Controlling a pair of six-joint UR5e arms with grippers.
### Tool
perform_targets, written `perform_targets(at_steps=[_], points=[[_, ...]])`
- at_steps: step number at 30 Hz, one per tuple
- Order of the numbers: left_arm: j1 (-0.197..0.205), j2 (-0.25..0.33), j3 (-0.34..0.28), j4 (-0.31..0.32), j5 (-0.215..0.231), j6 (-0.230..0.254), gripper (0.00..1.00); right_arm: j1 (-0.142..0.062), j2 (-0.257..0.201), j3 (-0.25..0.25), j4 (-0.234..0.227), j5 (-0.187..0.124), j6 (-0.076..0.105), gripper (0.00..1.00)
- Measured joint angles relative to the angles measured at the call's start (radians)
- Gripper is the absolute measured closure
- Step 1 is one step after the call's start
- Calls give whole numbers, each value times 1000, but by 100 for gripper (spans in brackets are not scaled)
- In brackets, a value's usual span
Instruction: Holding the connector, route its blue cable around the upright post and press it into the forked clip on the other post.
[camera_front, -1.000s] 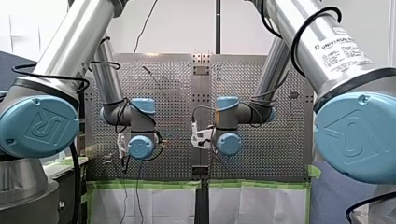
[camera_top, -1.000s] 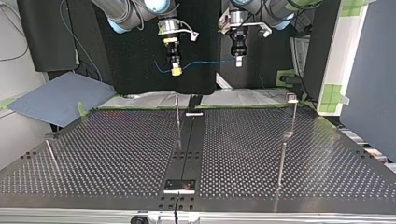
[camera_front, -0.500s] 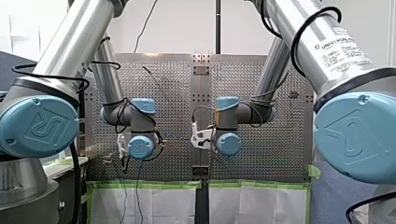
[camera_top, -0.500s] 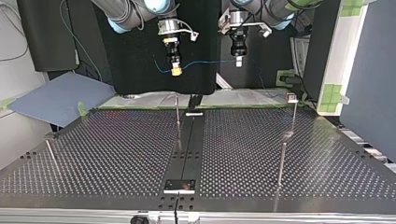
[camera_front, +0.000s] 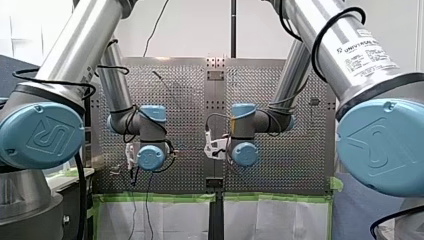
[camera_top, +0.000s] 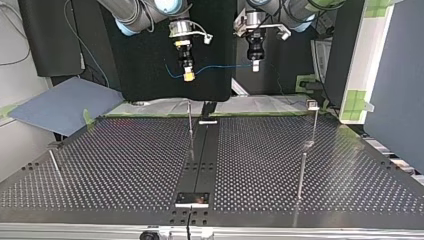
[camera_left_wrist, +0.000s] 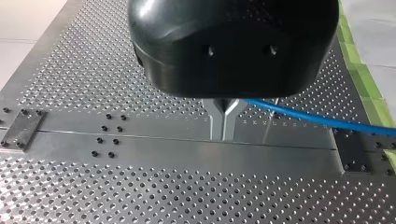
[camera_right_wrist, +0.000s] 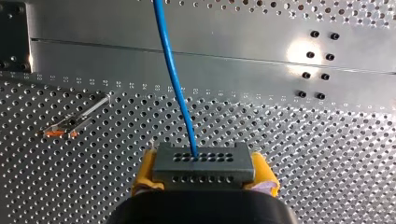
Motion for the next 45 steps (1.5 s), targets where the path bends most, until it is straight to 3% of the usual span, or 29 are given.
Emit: perform_targets(at_steps=[15, 24, 35, 45], points=[[3, -2, 0, -1, 1, 2, 100, 0, -1, 0, 0, 0, -1, 100], [9, -65, 0, 0, 9, 2, 100, 0, -1, 0, 0, 0, -2, 100], [9, -75, 0, 0, 9, 2, 100, -1, -1, -1, 1, 1, -1, 100], [9, -75, 0, 0, 9, 2, 100, -57, 71, -72, 72, 5, 0, 100]])
